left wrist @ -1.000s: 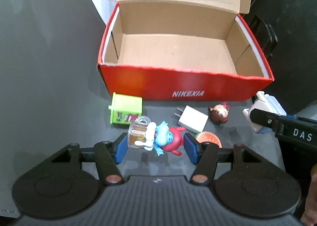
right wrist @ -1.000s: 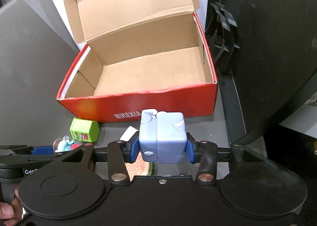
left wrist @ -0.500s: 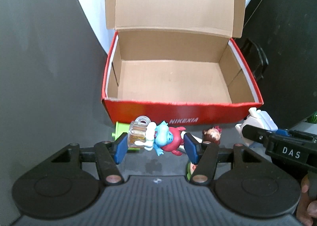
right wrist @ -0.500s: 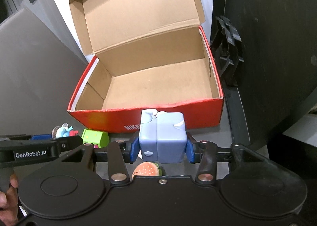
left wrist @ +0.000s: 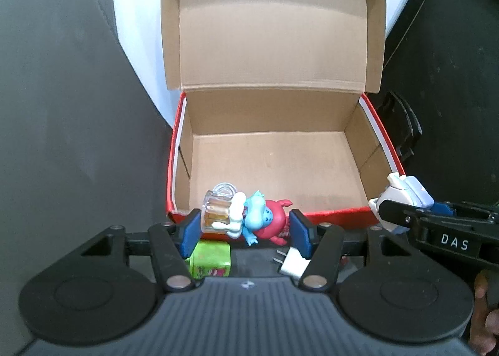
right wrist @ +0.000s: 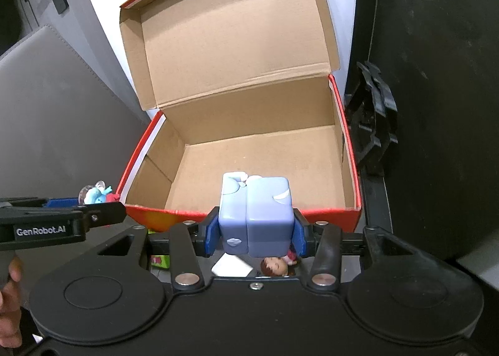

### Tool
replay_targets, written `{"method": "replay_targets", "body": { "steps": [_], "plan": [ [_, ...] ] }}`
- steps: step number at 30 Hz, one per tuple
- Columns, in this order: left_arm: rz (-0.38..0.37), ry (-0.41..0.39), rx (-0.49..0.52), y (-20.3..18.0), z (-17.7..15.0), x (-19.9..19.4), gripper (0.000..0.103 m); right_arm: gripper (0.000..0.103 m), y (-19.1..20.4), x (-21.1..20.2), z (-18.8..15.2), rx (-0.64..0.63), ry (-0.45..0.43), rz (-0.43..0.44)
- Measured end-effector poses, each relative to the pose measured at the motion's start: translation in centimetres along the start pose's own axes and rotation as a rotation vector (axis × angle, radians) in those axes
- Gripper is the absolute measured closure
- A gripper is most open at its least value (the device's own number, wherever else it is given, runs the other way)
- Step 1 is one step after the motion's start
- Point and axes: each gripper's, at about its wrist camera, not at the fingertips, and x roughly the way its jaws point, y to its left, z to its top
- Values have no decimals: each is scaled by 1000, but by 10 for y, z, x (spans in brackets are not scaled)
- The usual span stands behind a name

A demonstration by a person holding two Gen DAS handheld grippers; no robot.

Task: Organize objects
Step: 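Carry the smurf figure and light-blue cube with both grippers into the red shoebox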

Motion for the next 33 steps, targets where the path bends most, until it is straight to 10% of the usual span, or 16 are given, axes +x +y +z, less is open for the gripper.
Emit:
{"method": "replay_targets", "body": {
  "steps": [33],
  "plan": [
    [29,-52,-42,7,78,50,44,58,-11,59,79,-50,-9,35]
  ]
}}
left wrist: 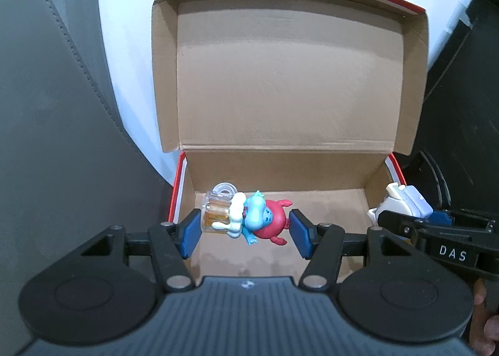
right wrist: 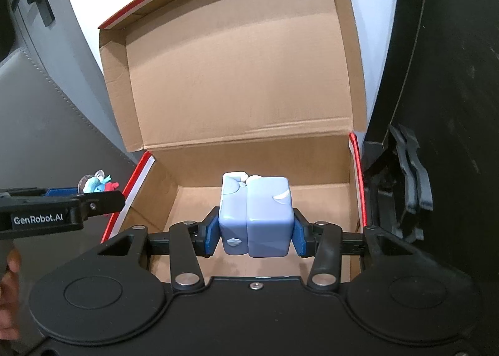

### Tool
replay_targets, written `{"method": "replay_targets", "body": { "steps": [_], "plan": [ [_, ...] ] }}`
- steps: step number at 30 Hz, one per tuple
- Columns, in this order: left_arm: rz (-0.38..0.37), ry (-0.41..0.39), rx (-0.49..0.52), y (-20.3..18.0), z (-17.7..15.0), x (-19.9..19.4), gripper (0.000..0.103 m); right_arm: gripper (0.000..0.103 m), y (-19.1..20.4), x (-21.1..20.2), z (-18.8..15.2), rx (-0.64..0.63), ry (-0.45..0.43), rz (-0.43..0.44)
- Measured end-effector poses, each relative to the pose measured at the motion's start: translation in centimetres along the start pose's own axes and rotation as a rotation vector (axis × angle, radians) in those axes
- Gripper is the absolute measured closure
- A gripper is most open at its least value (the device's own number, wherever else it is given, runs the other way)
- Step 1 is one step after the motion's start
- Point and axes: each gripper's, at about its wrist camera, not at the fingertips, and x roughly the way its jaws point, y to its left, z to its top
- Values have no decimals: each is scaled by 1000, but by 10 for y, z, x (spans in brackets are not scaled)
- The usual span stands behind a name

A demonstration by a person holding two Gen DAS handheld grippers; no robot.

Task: Organize objects
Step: 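Carry the smurf figure and light-blue cube with both grippers into the red shoebox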

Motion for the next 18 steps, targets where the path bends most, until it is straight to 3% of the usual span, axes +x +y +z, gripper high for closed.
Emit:
{"method": "replay_targets", "body": {
  "steps": [18],
  "plan": [
    [43,43,-47,10,18,52,44,58,-7,51,22,2,48,59]
  ]
}}
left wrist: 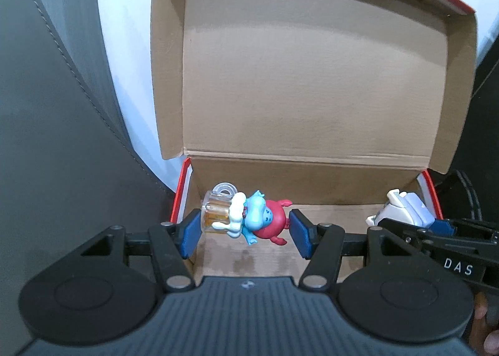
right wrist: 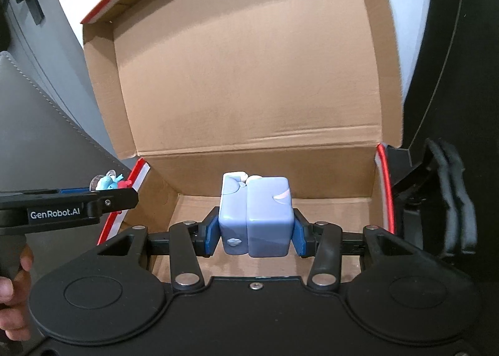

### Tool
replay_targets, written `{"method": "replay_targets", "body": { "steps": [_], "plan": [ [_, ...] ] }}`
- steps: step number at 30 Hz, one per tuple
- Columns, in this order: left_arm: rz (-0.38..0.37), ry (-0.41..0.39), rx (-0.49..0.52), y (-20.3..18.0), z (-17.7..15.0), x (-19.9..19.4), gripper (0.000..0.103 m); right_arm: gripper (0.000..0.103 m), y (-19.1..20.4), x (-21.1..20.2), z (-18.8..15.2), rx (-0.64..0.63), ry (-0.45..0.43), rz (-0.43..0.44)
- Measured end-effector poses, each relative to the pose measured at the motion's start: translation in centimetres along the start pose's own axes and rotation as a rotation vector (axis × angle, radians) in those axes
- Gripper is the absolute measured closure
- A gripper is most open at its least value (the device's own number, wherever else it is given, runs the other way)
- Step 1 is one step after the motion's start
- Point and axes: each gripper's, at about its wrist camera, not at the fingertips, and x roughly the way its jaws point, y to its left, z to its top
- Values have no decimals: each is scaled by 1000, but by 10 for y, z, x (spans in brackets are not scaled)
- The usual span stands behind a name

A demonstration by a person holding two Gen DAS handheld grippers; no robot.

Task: Organize objects
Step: 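Carry the smurf figure and light-blue cube with both grippers into the red shoebox, then lower both items onto the box floor and open both grippers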

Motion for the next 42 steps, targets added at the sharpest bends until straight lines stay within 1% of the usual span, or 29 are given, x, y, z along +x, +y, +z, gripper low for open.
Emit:
{"method": "replay_targets", "body": {
  "steps": [5,12,18,23,27,34,42],
  "plan": [
    [7,31,-17,1,2,19,44,58,-6,16,3,31,25,33],
    [6,70,-27,-2,5,42,44,58,-8,37,6,18,46,19],
    [22,106,-27,-3,3,63,44,58,-14,56,2,51,83,28],
    [33,145,-39,-3,-1,80,44,58,-11,73,0,37,122,3],
    [36,161,-37,-8,-2,91,44,58,-9,81,1,14,120,-40],
    [52,202,-33,-12,-6,107,44,58,-9,96,-1,26,149,-58],
    [57,258,-10,-16,-9,118,44,58,-6,110,0,22,157,-76]
  ]
}}
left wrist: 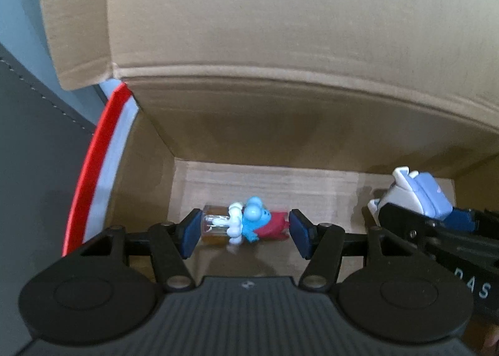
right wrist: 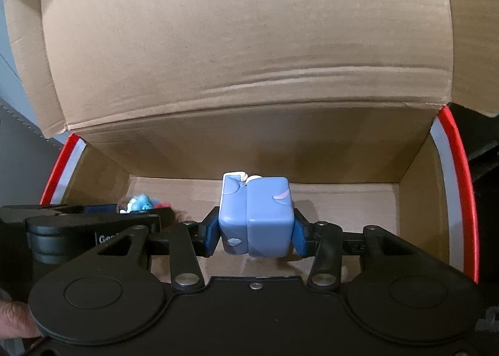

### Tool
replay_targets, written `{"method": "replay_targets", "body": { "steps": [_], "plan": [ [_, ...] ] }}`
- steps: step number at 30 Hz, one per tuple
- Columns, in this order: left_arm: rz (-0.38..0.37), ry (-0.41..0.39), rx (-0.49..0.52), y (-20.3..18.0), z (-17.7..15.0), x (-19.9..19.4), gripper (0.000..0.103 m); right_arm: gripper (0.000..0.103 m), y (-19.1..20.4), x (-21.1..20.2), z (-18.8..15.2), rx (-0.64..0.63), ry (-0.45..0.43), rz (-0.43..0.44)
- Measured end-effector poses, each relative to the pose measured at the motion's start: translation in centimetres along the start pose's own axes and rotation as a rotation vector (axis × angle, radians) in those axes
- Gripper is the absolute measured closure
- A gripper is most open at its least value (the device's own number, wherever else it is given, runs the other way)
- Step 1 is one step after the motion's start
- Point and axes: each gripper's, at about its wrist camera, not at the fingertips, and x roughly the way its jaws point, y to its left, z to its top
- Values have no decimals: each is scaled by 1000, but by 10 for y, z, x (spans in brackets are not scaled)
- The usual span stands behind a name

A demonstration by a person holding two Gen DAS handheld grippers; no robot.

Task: Organize objects
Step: 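Lower both items onto the box floor and open both grippers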

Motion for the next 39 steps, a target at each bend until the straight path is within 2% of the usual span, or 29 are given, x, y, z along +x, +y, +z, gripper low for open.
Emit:
{"method": "replay_targets", "body": {
  "steps": [5,19,25,28,31,36,39],
  "plan": [
    [5,15,4,-2,0,-1,44,58,0,4,-3,8,9,-11],
    [12,-31,23,3,7,-48,43,58,12,23,-1,1,35,14],
    [10,-47,5,6,14,-61,43,54,18,28,-5,-16,65,19],
    [8,-56,-5,11,14,-72,42,50,18,23,-4,-3,64,44],
    [1,-64,-17,13,13,-82,41,39,21,10,-1,-21,44,53],
    [-11,-72,-24,19,13,-93,40,28,24,-7,0,-38,13,57],
    [-8,-86,-28,21,10,-99,40,28,24,-15,1,-36,4,60]
  ]
}}
